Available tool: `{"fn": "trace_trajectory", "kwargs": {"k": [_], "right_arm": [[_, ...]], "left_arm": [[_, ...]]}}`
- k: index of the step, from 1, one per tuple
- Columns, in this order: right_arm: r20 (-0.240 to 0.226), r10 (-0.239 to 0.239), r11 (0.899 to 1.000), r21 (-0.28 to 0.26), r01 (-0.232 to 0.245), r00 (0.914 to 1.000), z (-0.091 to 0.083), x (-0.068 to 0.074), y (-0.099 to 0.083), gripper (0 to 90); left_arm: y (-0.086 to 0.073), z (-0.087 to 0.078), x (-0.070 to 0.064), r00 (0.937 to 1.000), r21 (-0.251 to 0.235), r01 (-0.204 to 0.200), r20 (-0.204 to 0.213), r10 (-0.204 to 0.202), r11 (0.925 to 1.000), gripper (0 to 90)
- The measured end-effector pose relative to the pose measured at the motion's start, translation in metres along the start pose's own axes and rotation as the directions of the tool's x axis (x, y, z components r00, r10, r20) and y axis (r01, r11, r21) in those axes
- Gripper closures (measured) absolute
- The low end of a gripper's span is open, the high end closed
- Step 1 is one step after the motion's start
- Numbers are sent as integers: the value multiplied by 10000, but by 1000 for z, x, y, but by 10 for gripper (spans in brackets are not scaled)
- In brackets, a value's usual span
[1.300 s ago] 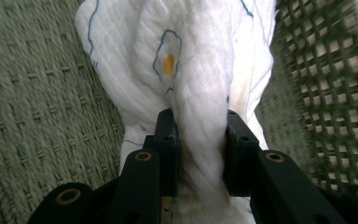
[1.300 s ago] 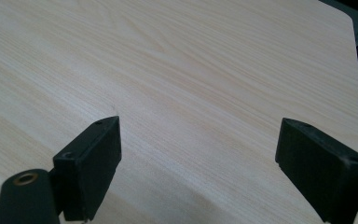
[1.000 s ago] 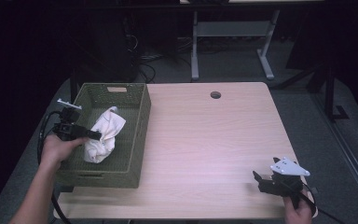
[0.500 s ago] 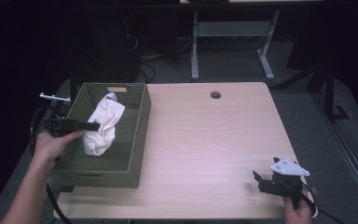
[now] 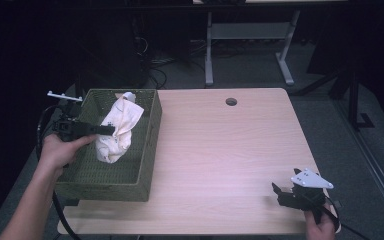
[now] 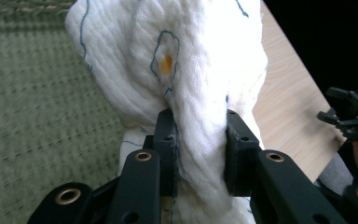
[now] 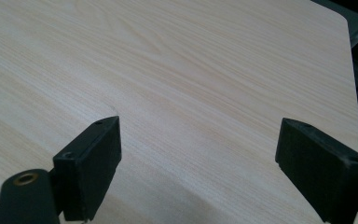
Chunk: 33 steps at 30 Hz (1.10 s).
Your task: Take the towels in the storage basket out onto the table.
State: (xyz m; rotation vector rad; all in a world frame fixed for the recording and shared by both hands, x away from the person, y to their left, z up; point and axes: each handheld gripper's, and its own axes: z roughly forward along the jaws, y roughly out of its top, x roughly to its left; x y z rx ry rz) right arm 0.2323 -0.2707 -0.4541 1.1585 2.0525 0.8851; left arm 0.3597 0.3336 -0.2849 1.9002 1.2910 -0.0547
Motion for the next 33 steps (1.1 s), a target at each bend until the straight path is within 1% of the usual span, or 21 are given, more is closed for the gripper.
{"fn": "trace_trajectory", "kwargs": {"k": [1,2,3,4,5,7,9,11,12,14,15,18,21,22,23,28,30,31,32,33], "right_arm": [[3,12,10000,-5,-12,10000,0,0,0,139],[5,5,10000,-9,-5,10000,0,0,0,139],[5,5,10000,-9,-5,10000,0,0,0,139],[-12,-6,10000,-11,6,10000,0,0,0,139],[-15,-17,10000,-7,17,10000,0,0,0,139],[-27,-20,10000,-7,20,10000,0,0,0,139],[-23,-17,10000,-17,17,10000,-1,0,0,139],[-22,-18,10000,-13,18,10000,0,0,0,139],[-22,-17,10000,-11,17,10000,0,0,0,139],[-20,-20,10000,-7,20,10000,0,1,0,139],[-20,-22,10000,1,22,10000,0,1,0,139],[-21,-24,10000,-4,24,10000,0,1,0,139],[-21,-8,10000,-13,8,10000,0,1,0,138],[-28,-24,10000,-17,24,10000,0,1,0,139],[-28,-24,10000,-17,24,10000,0,1,0,139],[-23,-18,10000,-26,18,10000,-1,1,0,138],[-37,6,10000,-41,-6,10000,-1,1,1,139],[-39,-10,10000,-45,9,10000,-1,0,0,139],[-41,-15,10000,-46,14,10000,-1,0,1,139],[-41,-15,10000,-46,14,10000,-1,0,1,139]], "left_arm": [[1,0,-3,10000,-15,-86,16,86,10000,702],[1,0,-3,10000,-15,-86,16,86,10000,702],[3,0,-6,9999,-12,-145,25,145,9999,702],[4,1,-11,9996,1,-262,130,262,9997,702],[4,1,-11,9996,1,-262,130,262,9997,702],[6,6,-18,9987,288,-501,109,498,9983,702],[6,7,-19,9985,315,-542,94,539,9980,702],[8,10,-24,9980,260,-606,221,600,9978,702],[8,10,-24,9980,260,-606,221,600,9978,702],[9,12,-28,9971,305,-728,265,720,9969,702],[10,13,-30,9971,269,-708,316,699,9971,702],[12,17,-35,9958,328,-844,396,830,9959,702],[14,25,-42,9942,372,-948,548,927,9948,702],[16,33,-47,9927,422,-1026,673,996,9938,701],[16,33,-47,9927,422,-1026,673,996,9938,701],[22,53,-61,9876,575,-1247,1034,1184,9905,701],[24,59,-65,9855,647,-1382,1078,1308,9883,700],[25,63,-68,9849,679,-1389,1132,1307,9880,701],[27,69,-71,9845,704,-1438,1114,1355,9871,700],[27,69,-71,9845,704,-1438,1114,1355,9871,700]]}}
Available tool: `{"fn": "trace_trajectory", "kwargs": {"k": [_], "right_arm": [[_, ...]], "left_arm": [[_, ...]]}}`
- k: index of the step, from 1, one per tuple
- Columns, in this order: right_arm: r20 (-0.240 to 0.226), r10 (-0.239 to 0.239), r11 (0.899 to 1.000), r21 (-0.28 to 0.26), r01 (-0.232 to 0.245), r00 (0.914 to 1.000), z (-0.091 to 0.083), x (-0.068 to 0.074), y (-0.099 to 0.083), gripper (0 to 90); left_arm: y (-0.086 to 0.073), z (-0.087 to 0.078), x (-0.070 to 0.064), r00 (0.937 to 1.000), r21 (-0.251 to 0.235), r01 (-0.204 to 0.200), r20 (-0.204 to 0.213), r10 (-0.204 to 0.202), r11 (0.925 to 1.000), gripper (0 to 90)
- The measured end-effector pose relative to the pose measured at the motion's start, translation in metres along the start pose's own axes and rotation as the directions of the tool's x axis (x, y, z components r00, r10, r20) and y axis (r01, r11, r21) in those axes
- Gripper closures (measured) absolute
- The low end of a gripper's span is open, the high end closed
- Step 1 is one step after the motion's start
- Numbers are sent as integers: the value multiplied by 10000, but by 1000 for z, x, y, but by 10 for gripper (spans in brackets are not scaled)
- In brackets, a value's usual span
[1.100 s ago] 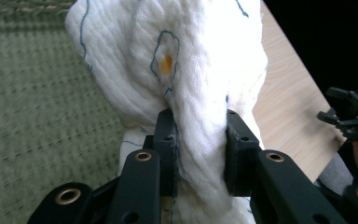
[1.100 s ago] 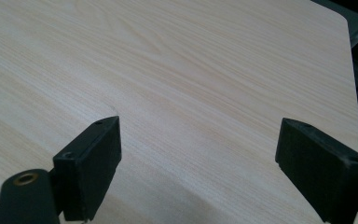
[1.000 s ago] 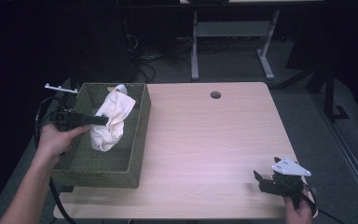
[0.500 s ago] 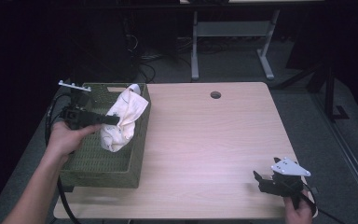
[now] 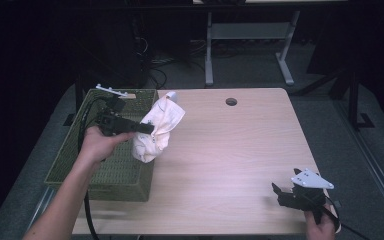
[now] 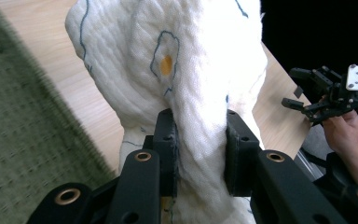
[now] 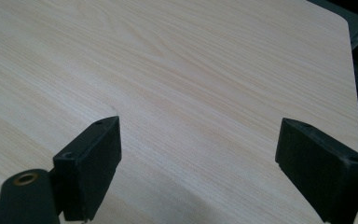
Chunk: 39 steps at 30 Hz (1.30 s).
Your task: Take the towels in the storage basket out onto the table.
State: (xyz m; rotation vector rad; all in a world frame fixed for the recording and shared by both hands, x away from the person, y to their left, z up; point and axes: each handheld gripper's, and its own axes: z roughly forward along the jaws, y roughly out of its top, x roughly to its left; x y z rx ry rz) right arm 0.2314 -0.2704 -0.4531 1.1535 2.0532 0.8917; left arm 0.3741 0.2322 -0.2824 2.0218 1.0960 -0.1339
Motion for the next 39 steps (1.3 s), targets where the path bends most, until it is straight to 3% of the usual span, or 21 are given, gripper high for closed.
{"fn": "trace_trajectory", "kwargs": {"k": [17,23,30,39], "right_arm": [[19,-18,10000,-54,18,10000,-2,1,1,139],[32,-17,9999,-109,18,10000,-2,0,1,139],[17,7,9999,-110,-7,10000,-2,1,1,139],[17,-14,9999,-135,14,10000,-1,0,2,139]], "left_arm": [[16,60,-27,9968,478,-379,722,344,9981,700],[18,79,-35,9969,898,-512,637,456,9946,704],[21,94,-41,9966,892,-579,640,523,9943,704],[27,128,-51,9961,1177,-616,702,535,9911,704]]}}
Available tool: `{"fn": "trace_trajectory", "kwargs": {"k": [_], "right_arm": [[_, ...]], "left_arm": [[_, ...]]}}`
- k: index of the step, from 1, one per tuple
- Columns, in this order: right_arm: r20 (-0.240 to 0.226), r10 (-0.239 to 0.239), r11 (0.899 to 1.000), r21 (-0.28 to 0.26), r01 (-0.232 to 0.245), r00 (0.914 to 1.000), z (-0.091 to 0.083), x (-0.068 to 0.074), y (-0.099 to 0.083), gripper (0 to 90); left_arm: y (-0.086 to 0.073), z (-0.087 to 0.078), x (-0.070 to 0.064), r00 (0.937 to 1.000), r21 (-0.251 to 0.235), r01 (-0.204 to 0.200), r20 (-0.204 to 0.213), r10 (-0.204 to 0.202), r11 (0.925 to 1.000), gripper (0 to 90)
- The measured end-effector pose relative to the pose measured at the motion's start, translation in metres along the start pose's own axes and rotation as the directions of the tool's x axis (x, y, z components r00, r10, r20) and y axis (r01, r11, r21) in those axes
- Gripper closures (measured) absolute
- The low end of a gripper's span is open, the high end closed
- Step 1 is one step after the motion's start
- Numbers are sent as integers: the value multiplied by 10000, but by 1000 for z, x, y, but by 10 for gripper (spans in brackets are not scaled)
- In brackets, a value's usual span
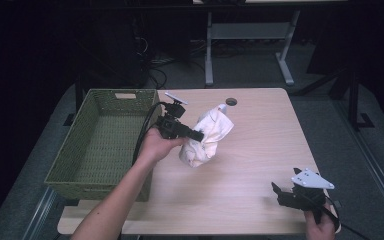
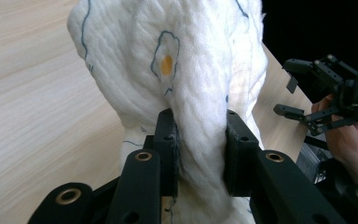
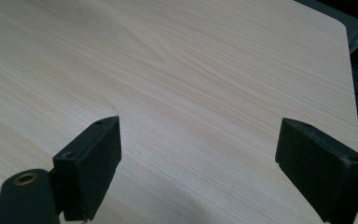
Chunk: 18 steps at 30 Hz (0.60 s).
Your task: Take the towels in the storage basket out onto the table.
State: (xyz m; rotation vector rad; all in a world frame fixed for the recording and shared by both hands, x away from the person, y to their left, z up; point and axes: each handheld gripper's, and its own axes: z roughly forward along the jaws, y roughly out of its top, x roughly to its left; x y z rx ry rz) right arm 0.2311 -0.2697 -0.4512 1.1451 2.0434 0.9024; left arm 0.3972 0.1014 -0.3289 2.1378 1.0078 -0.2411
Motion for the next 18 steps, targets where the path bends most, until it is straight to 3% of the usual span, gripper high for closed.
{"fn": "trace_trajectory", "kwargs": {"k": [3,18], "right_arm": [[-25,-17,10000,-18,17,10000,0,-1,0,139],[-61,107,9999,-69,-107,9999,0,-2,-1,139]], "left_arm": [[4,16,-1,10000,209,52,47,-53,9998,704],[14,62,-1,9992,516,388,-70,-384,9979,703]]}}
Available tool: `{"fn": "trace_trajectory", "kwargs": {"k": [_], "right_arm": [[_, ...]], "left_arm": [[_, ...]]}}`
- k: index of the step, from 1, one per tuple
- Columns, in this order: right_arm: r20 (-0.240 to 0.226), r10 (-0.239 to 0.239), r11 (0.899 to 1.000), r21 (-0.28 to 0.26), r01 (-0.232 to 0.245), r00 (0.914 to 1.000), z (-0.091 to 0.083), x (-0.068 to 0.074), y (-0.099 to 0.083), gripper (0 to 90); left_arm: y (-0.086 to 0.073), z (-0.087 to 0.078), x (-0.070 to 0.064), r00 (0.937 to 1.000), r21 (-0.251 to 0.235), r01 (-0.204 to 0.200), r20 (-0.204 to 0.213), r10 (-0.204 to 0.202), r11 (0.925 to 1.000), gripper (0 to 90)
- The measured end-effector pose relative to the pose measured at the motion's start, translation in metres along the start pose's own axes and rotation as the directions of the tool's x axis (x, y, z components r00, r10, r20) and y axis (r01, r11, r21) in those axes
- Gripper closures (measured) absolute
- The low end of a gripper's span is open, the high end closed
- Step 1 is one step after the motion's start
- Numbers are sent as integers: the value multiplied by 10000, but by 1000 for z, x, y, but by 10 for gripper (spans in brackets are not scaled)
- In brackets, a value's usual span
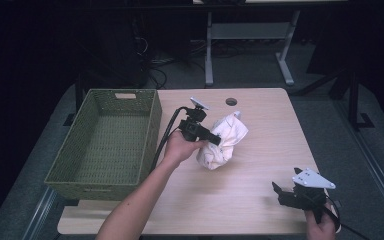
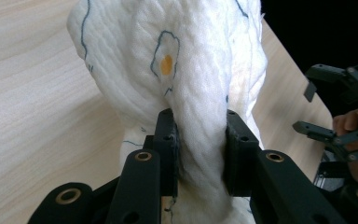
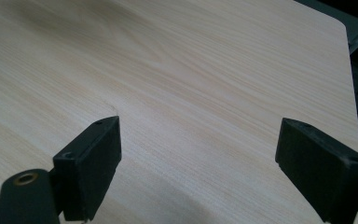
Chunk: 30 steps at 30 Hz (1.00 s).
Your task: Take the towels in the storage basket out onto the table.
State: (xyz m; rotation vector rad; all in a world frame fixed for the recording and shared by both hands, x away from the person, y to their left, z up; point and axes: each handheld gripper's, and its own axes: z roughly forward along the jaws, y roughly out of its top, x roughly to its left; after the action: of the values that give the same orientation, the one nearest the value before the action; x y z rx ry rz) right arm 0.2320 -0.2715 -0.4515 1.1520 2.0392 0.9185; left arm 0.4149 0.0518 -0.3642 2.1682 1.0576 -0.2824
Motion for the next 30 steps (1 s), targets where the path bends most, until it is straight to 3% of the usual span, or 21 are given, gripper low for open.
{"fn": "trace_trajectory", "kwargs": {"k": [13,23,30], "right_arm": [[-28,51,10000,13,-51,10000,0,-2,-1,139],[-49,13,10000,60,-13,10000,0,-2,-1,139],[-193,-178,9998,47,179,9997,-2,0,-1,139]], "left_arm": [[2,28,3,9992,249,320,-235,-315,9992,702],[-1,52,13,9977,559,645,-252,-631,9964,695],[-5,66,12,9979,726,598,-280,-579,9956,689]]}}
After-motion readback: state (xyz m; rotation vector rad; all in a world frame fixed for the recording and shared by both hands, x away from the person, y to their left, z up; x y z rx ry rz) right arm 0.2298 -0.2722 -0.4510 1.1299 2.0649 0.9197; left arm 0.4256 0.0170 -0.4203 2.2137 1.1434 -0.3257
